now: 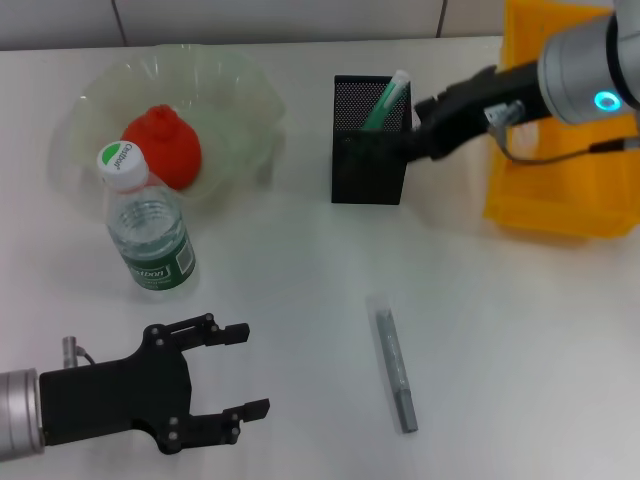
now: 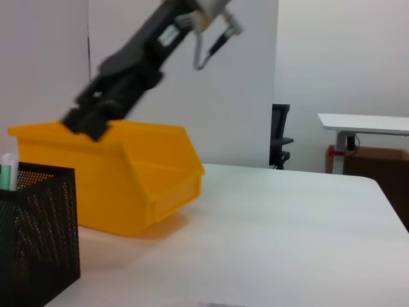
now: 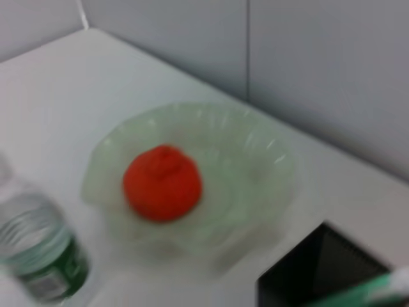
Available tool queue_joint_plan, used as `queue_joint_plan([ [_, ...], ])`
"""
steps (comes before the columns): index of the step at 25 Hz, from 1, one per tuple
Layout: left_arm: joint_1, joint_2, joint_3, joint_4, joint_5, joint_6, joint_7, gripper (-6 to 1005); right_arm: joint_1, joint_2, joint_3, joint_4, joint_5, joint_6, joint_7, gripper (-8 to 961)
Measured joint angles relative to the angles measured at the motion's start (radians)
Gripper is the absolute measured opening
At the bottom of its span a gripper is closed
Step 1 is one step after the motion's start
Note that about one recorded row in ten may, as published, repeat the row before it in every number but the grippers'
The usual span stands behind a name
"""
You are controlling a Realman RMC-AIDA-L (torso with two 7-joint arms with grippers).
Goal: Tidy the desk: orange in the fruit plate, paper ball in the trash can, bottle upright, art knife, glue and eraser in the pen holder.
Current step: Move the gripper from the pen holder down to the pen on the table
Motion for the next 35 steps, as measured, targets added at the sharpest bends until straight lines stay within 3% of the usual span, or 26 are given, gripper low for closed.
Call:
queue_joint_plan([
  [2, 0.005, 0.006, 0.001, 0.0, 0.003, 0.004, 0.0, 785, -0.028, 0.001, -0.034, -0.048, -0.015, -0.053, 0.047, 627],
  [5, 0.009, 0.009, -0.003, 0.001, 0.015, 0.008, 0.0, 785, -0.059, 0.004, -0.099, -0.053, -0.031, -0.112, 0.09, 833],
  [16, 0.021, 0.012, -0.007, 0.003, 0.024, 0.009, 0.0, 785, -0.041, 0.004, -0.233, 0.097, -0.044, -0.089, 0.129, 843],
  [35, 0.016, 0.008, -0.007, 0.003, 0.024, 0.009, 0.0, 785, 0.055, 0.006, -0.334, 0.28, -0.038, 0.026, 0.136, 792],
])
